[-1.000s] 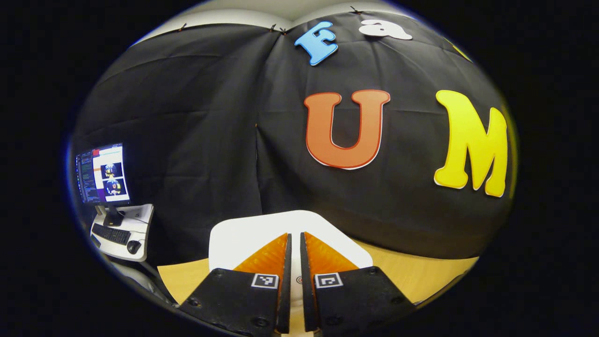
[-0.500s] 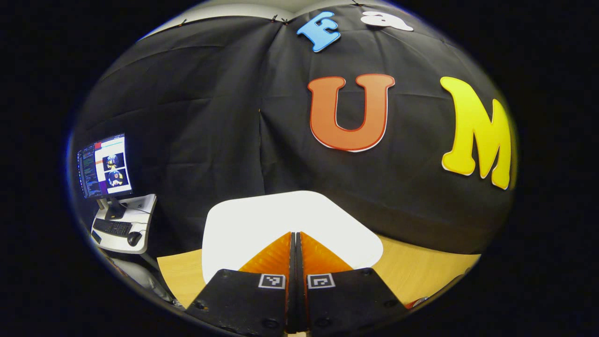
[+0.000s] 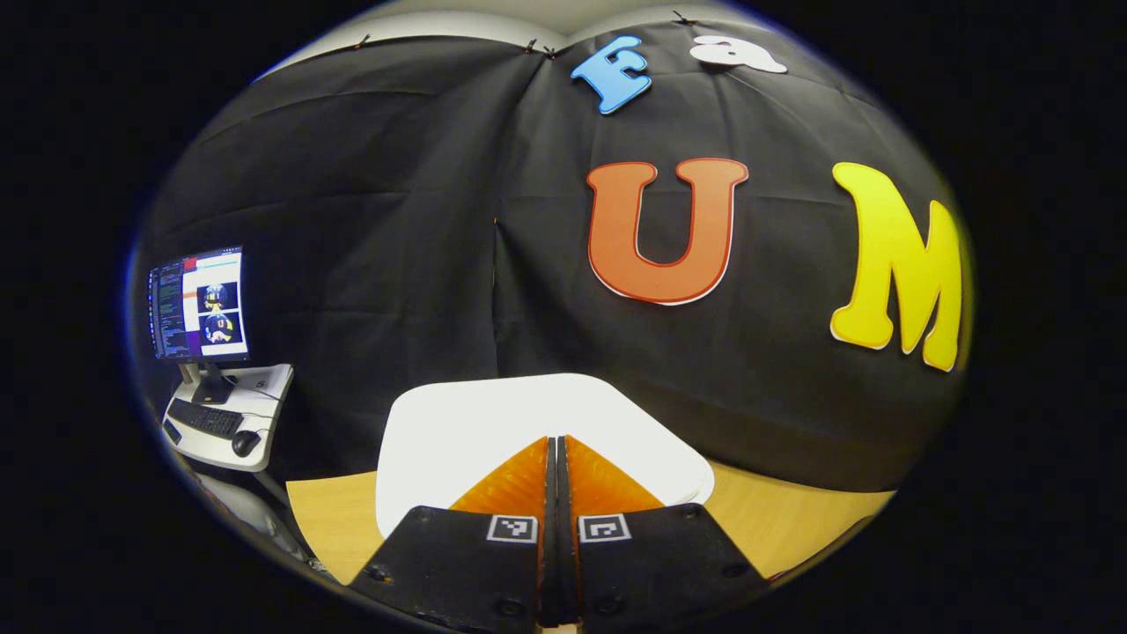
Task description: Press the lid of the desktop garbage bin to open it, pick up the crumpled paper on the desktop and throw it into the bin, then pick up the pop can on the desktop and drop it into the bin, and finally close the garbage bin lid.
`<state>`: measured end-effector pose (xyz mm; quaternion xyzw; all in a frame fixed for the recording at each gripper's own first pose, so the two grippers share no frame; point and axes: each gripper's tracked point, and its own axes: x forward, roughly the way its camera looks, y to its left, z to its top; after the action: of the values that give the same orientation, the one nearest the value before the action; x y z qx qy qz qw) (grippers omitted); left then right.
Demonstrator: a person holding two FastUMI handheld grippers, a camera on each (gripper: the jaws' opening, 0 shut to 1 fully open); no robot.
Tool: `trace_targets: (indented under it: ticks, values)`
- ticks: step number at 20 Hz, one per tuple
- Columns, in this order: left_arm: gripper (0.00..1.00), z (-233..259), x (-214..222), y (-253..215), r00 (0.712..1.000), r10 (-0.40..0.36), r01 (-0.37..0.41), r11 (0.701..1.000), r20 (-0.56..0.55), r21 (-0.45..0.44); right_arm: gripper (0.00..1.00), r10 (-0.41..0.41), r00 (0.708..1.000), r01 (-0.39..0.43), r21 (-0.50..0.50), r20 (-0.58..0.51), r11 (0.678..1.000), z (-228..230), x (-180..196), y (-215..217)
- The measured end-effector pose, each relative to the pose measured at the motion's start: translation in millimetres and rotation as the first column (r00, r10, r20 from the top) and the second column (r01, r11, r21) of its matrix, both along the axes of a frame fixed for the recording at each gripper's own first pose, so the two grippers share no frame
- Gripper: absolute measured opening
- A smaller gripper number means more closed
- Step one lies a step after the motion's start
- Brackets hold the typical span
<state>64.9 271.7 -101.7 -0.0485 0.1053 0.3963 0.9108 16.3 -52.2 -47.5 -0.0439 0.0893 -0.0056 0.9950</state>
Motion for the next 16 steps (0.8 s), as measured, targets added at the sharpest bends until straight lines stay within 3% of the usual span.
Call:
trace_targets:
  ticks: [5,7,8,9,10,16]
  values:
    - [0.05,55.0,2.8,-17.9,0.997,-0.063,0.057,0.99,0.051,0.126,0.98,0.007,1.0,-0.007,0.021,0.001,1.0,-1.8,-3.8,3.2]
    - [0.23,69.7,9.8,-36.4,0.99,-0.125,0.113,0.981,0.067,0.159,0.98,0.002,1.0,-0.003,0.028,0.014,1.0,1.5,-3.4,1.3]
    - [0.46,77.5,12.0,-41.8,0.986,-0.152,0.137,0.974,0.074,0.178,0.96,-0.002,1.0,0.001,0.033,0.018,0.999,2.7,-3.7,-0.6]
    - [0.47,85.7,13.5,-47.9,0.981,-0.178,0.159,0.966,0.078,0.202,0.96,-0.006,1.0,0.006,0.038,0.022,0.999,2.6,-4.0,-1.8]
    - [0.66,91.9,13.7,-52.4,0.977,-0.198,0.176,0.96,0.084,0.217,0.98,-0.01,1.0,0.009,0.042,0.024,0.999,2.8,-3.5,-3.5]
    - [0.86,106.0,13.6,-79.5,0.951,-0.288,0.255,0.936,0.111,0.242,0.98,-0.037,0.999,0.036,0.056,0.028,0.998,1.4,-5.4,-15.7]
